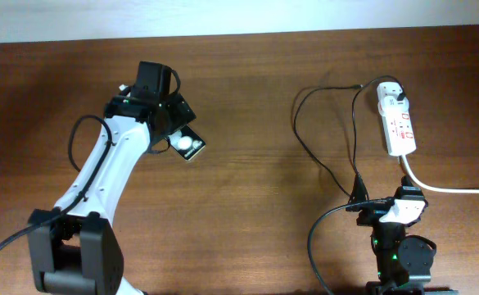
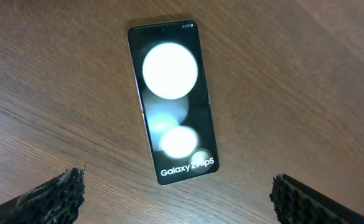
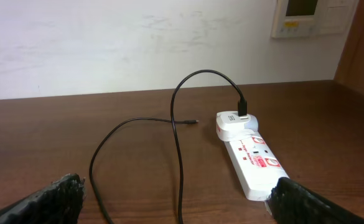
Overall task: Plug charger to phone and switch on socket
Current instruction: 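Lower the left gripper and close it on the phone's sides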
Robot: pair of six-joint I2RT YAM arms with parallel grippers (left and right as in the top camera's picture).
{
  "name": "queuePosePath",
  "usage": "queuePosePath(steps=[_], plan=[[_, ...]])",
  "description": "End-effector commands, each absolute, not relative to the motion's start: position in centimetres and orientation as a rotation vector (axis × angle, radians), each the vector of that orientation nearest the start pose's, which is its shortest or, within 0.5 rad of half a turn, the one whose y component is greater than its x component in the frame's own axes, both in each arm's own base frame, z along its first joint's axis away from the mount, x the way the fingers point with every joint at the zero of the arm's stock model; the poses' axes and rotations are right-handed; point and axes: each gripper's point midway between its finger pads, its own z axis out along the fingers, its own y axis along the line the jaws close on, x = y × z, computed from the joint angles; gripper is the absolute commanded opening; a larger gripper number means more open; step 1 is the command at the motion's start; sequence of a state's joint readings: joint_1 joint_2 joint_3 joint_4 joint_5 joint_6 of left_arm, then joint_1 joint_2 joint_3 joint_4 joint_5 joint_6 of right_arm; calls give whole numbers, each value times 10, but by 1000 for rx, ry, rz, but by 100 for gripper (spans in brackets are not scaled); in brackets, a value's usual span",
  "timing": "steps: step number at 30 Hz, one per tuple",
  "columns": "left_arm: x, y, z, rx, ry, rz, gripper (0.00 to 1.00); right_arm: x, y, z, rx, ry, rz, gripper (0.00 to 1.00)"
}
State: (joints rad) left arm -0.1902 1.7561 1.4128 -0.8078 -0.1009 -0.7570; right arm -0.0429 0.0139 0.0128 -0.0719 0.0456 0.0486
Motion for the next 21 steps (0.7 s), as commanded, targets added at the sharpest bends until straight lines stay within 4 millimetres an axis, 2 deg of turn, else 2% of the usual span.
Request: queuePosePath(steps=[1, 3, 5, 8, 10, 12, 21], plan=[[435, -67, 147, -809, 2545, -196, 100, 246, -19, 156, 114, 1645, -39, 99], [444, -68, 154, -827, 2553, -192, 100, 246, -19, 156, 114, 1645, -39, 99], [452, -70, 150, -839, 2596, -162, 100, 246, -19, 156, 114, 1645, -39, 99], [455, -71, 129, -862, 2673, -107, 99, 246, -19, 156, 113, 1645, -39, 99], [450, -69, 113, -875, 2723, -69, 99, 246, -19, 156, 114, 1645, -39, 99], [446, -68, 104, -882, 2753, -40, 99, 246, -19, 156, 114, 1645, -39, 99], [443, -67, 103, -885, 2762, -32, 99, 246, -19, 156, 114, 1645, -39, 99]])
